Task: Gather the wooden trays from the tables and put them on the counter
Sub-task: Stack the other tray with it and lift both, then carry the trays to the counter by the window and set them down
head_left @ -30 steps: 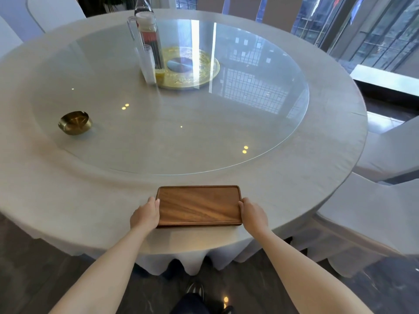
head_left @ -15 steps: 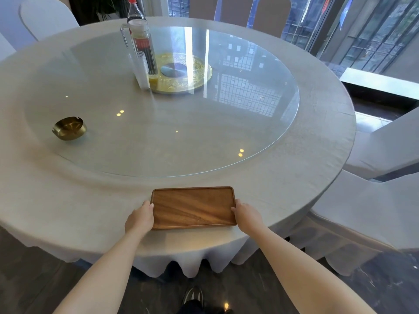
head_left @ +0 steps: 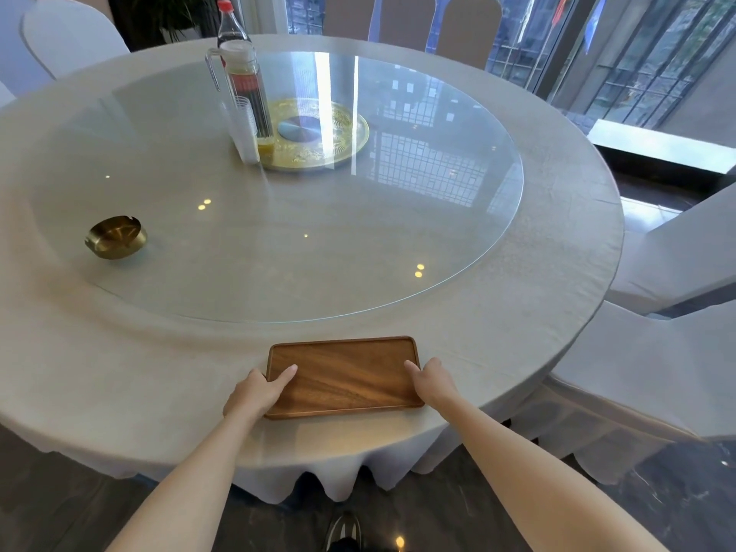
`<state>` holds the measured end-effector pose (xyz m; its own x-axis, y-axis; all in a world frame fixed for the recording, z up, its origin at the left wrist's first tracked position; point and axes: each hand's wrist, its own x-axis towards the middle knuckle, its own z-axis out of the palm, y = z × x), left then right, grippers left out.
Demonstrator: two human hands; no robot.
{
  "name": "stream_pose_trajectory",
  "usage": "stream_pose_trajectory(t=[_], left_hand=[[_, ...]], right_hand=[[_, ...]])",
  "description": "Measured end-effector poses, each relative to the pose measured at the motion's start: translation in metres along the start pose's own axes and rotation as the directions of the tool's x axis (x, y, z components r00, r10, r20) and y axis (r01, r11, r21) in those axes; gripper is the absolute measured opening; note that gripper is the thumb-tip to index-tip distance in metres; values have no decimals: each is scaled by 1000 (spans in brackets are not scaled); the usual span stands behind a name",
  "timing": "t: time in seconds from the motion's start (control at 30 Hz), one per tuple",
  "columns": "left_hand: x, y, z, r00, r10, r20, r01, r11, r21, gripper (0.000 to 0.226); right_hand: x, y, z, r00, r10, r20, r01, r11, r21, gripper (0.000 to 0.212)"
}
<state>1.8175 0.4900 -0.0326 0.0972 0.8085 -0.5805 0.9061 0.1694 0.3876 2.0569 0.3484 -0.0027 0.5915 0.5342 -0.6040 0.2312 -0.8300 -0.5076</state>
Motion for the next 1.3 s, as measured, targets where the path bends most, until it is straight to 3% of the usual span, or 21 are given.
stream_pose_trajectory(t=[0.13, 0.37, 0.53, 0.7, 0.9, 1.1, 1.3], left_hand=[[7, 0, 0, 998, 9, 58, -6, 999, -46, 71], [15, 6, -2, 996, 42, 83, -35, 996, -86, 70], [9, 27, -8, 998, 56, 27, -54, 997, -55, 74], [-1, 87, -10, 977, 208, 54, -205, 978, -49, 71], [-39, 198, 13, 889, 441, 120, -440, 897, -36, 72], [-106, 303, 68, 777, 601, 189, -608, 793, -21, 69], [-189, 394, 150, 678, 686, 263, -708, 706, -15, 64]], right_hand=[[5, -1, -1, 998, 24, 51, -24, 1000, 0, 55], [0, -9, -1, 994, 12, 108, -23, 995, 100, 39], [-5, -6, -5, 1000, 13, 25, -16, 992, 122, 41], [-13, 8, -45, 991, 56, -120, -30, 978, 209, 37], [-38, 51, -131, 930, 142, -338, -10, 931, 364, 40], [-66, 128, -219, 806, 285, -519, -25, 893, 450, 54], [-102, 225, -301, 708, 373, -600, 21, 838, 546, 41]])
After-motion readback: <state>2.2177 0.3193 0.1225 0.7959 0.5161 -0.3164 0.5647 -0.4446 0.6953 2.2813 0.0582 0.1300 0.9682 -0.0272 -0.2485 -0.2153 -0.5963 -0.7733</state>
